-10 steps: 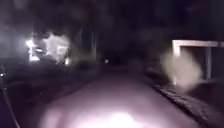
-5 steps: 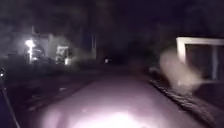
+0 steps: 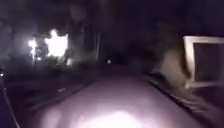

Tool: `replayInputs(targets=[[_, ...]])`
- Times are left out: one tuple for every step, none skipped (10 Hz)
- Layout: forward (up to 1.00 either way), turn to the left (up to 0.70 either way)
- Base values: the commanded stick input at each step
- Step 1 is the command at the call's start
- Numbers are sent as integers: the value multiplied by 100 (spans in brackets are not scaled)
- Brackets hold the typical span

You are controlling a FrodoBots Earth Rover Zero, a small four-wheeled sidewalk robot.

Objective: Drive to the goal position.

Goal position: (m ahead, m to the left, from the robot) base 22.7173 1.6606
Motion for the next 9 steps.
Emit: replayInputs(targets=[[50,4],[50,-22],[50,-41],[50,4],[50,1],[50,0],[50,-44],[50,-50],[50,-50]])
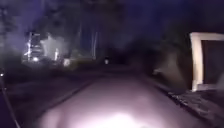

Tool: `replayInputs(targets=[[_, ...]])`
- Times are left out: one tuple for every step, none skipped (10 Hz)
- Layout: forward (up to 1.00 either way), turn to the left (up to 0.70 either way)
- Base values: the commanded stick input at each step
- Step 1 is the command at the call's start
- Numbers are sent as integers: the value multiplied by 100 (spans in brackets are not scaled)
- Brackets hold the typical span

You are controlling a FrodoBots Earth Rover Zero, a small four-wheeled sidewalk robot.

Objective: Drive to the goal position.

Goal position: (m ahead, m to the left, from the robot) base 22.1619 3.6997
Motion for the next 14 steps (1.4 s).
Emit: replayInputs(targets=[[50,-25],[50,2],[50,0],[50,0],[50,6],[50,-16],[50,-43],[50,-32],[50,7],[50,0],[50,0],[50,0],[50,1],[50,25]])
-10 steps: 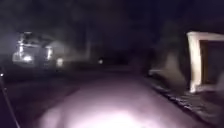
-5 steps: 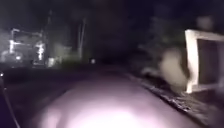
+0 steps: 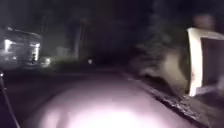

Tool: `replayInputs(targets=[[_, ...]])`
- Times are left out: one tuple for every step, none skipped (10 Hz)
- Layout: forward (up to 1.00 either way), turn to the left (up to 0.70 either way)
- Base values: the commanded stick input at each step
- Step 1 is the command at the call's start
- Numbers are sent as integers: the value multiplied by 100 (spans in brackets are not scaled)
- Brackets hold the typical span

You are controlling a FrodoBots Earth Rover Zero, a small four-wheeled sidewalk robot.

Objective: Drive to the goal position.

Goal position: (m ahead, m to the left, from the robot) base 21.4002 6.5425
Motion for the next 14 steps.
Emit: replayInputs(targets=[[50,11],[50,41],[50,49],[50,49],[50,27],[50,0],[50,0],[50,0],[50,0],[50,0],[50,0],[50,0],[50,0],[50,0]])
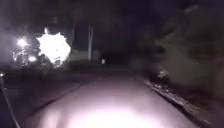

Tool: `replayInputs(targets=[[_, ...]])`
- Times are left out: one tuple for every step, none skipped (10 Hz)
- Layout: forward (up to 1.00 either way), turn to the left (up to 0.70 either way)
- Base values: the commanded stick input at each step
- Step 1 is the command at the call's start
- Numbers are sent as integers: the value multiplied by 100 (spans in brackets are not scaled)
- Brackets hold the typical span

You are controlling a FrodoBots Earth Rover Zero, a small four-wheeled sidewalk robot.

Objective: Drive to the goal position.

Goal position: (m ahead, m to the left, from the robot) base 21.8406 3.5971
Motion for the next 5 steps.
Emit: replayInputs(targets=[[50,0],[50,-24],[50,-46],[50,-41],[50,-48]])
